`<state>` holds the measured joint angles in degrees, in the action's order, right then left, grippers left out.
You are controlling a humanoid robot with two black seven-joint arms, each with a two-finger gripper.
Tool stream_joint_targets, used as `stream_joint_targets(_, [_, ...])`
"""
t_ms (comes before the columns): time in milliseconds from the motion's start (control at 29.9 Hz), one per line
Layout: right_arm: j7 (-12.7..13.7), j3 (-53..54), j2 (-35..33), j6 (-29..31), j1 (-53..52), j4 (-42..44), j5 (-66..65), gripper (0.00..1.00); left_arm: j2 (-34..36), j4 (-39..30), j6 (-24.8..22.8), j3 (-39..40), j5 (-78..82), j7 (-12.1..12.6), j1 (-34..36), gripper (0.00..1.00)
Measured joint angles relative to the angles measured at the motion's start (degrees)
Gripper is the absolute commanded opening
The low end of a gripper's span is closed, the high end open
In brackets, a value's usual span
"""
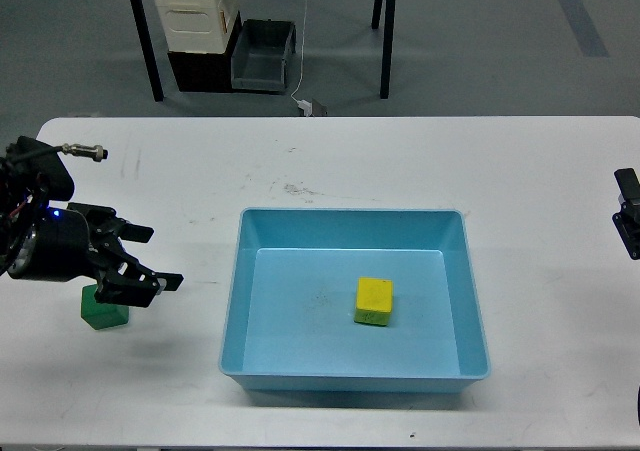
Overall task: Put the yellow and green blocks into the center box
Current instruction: 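Lower the left gripper onto the green cube and grasp it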
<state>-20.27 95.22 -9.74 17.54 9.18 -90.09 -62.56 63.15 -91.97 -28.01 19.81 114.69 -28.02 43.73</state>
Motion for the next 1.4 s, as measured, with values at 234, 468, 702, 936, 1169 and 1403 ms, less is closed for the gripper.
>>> stream_joint_targets(234, [0.0, 0.3, 0.0, -0.1, 1.3, 0.2, 0.3, 1.00, -1.6, 3.9, 0.0, -5.6, 10.0, 0.0, 0.4, 1.00])
stream_joint_targets(468, [0.0, 0.2, 0.1, -0.1, 1.6, 0.3, 0.3, 1.00, -4.1, 9.6, 0.0, -7.1, 10.3, 0.0, 0.4, 1.00])
stream_joint_targets(702, [0.0, 0.1, 0.1, -0.1, 1.7, 0.3, 0.3, 1.00, -5.0, 12.5, 0.0, -9.0, 10.3, 0.0, 0.4, 1.00])
stream_joint_targets(936, [0.0, 0.1, 0.2, -0.1, 2.2, 0.3, 0.3, 1.00, -5.4, 14.7, 1.7, -10.6, 10.3, 0.0, 0.3, 0.92])
stream_joint_targets(1169, [0.0, 0.2, 0.2, -0.1, 2.2, 0.3, 0.3, 1.00, -5.9, 17.0, 6.3, -12.0, 10.3, 0.0, 0.1, 0.71])
stream_joint_targets(1403, [0.0, 0.3, 0.2, -0.2, 2.2, 0.3, 0.3, 1.00, -5.9, 18.2, 8.3, -12.6, 10.3, 0.0, -0.2, 0.67])
